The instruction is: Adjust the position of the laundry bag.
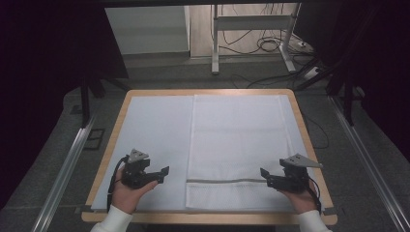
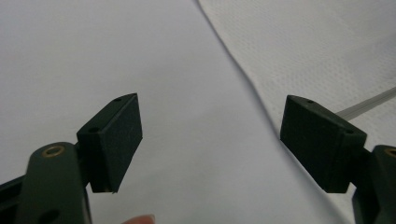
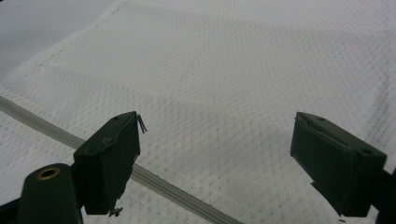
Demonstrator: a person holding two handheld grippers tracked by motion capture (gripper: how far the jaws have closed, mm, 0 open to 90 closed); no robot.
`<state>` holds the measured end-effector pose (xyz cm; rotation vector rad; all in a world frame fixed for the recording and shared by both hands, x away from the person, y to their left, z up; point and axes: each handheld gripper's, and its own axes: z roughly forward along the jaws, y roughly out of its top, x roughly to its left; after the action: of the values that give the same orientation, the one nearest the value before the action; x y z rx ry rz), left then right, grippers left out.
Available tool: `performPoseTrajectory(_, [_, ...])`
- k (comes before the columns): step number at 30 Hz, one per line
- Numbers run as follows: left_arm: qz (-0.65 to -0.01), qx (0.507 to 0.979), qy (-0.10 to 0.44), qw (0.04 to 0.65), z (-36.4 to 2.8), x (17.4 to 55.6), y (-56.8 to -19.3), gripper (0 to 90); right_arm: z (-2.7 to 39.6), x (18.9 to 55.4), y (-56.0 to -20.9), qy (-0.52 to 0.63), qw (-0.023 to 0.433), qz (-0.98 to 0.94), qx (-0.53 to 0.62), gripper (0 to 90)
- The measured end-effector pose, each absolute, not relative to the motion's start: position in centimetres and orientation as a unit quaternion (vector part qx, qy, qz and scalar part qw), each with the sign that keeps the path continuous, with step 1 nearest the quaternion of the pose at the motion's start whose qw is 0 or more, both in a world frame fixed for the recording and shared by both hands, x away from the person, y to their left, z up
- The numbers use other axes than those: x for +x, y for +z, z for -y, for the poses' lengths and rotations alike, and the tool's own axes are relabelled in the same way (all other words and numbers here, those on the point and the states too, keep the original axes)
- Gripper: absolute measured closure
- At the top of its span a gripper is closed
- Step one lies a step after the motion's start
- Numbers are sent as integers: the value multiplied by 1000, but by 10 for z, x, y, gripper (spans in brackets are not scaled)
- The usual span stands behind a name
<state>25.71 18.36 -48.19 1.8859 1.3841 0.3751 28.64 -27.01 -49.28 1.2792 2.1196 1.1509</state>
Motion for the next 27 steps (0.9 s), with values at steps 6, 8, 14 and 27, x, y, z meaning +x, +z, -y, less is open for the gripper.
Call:
performPoseTrajectory(6, [-537,747,131,370,-162,268,-484,212,270,288,-493,413,205,-760,457,156])
performPoseTrajectory(8, [-536,748,125,370,-158,270,-484,212,270,287,-493,412,206,-761,456,156])
performPoseTrajectory(14, [-533,750,121,372,-152,271,-482,212,273,286,-490,416,212,-758,456,157])
performPoseTrajectory(27, [-525,761,85,371,-135,282,-485,224,274,288,-492,415,209,-761,453,163])
